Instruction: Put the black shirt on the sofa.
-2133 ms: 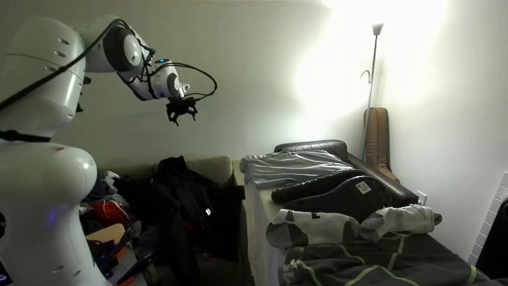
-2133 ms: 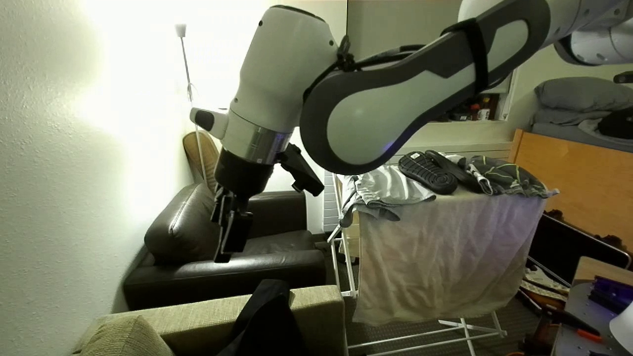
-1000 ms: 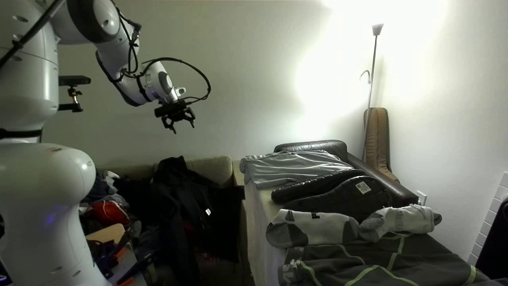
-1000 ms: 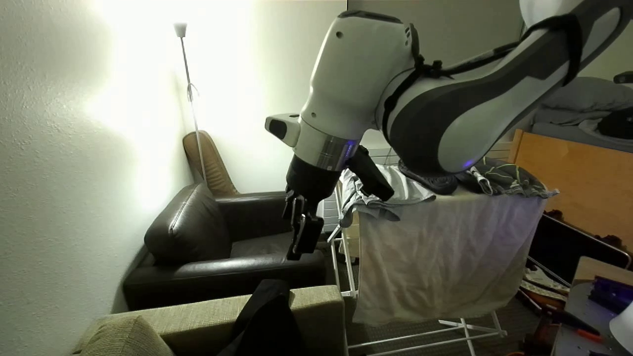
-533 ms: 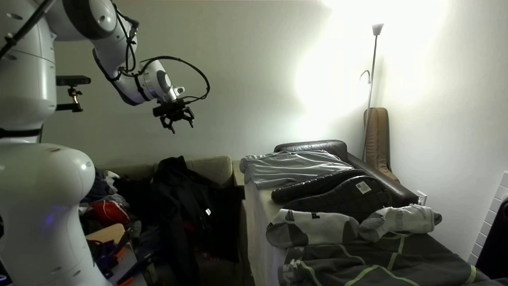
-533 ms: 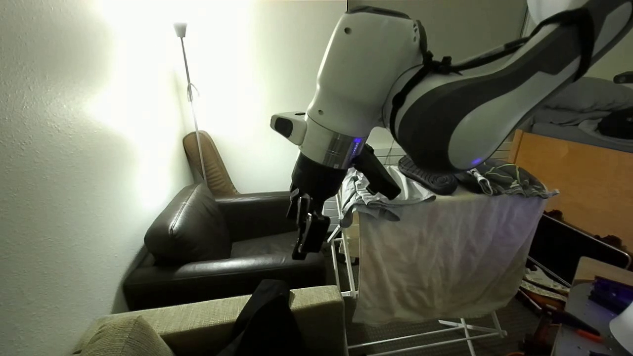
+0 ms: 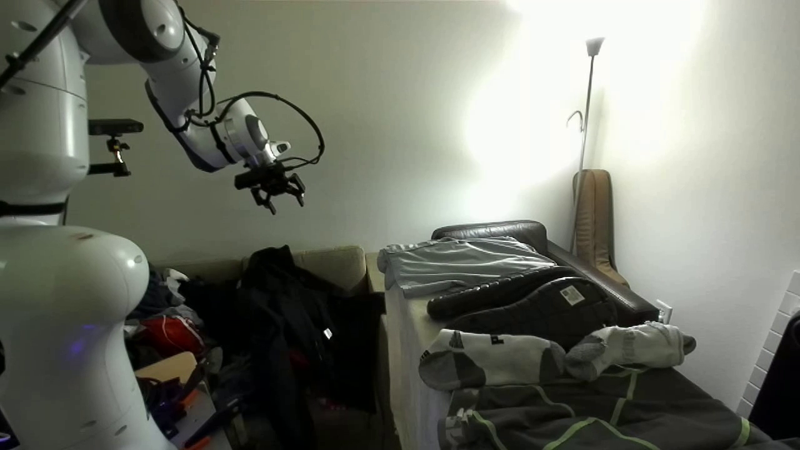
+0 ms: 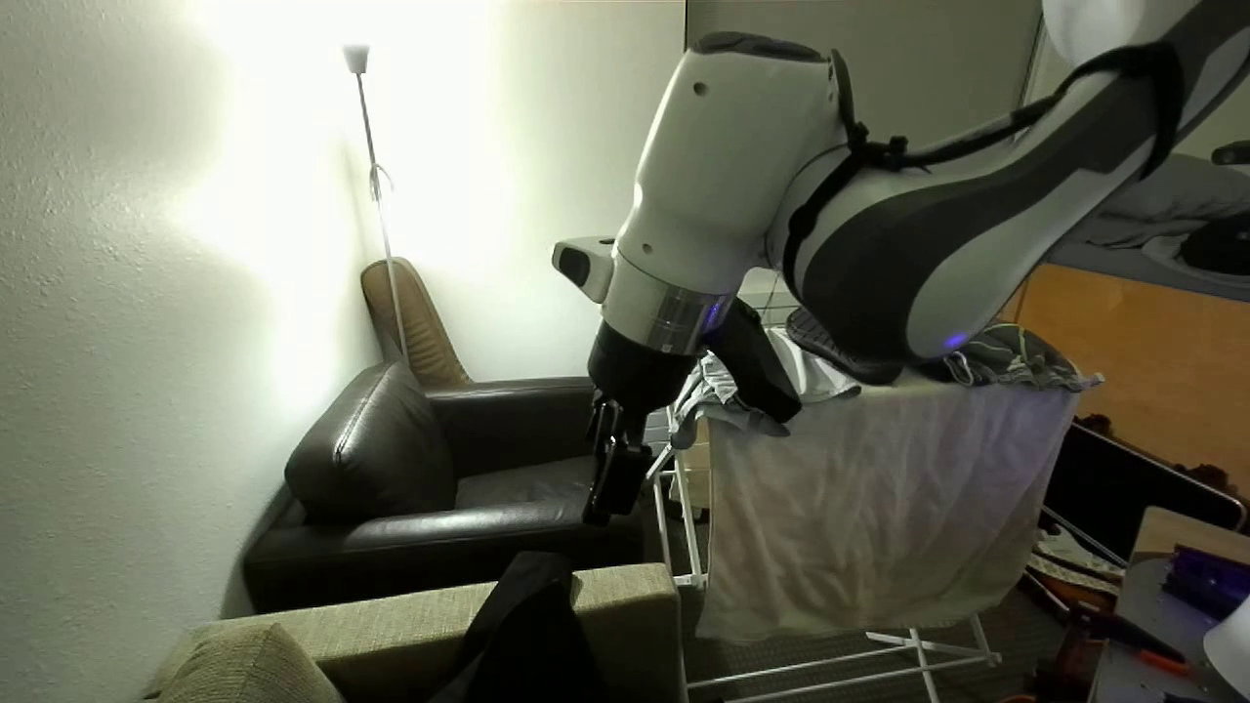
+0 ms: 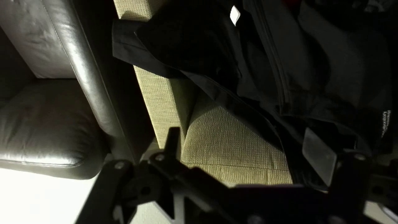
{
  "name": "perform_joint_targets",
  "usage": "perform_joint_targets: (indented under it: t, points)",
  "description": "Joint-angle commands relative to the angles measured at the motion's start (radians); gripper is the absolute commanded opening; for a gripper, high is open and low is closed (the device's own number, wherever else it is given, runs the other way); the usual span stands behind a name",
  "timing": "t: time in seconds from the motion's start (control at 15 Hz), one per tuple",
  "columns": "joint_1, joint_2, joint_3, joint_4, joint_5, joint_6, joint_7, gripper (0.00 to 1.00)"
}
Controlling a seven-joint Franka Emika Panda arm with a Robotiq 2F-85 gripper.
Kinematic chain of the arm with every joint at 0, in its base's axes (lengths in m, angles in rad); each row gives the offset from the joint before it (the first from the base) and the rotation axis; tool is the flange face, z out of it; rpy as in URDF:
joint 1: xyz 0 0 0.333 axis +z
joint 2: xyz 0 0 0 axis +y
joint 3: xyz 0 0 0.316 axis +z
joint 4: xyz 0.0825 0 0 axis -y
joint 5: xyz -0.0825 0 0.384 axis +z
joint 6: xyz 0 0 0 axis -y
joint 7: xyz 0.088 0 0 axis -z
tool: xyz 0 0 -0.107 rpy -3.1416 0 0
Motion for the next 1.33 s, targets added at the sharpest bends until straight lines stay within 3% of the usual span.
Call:
perform_joint_targets:
  t: [0.0, 0.53, 1.27]
  points:
    - [-0.008, -0.092, 0.015, -0.112, -0.043, -0.005, 0.143, 1.0]
    - [-0.063, -0.232, 0.048, -0.253, -0.047, -0.02, 0.266, 1.0]
    - [-0.273, -0.401, 0.135, -0.399, 0.008, -0.012, 0.3, 1.0]
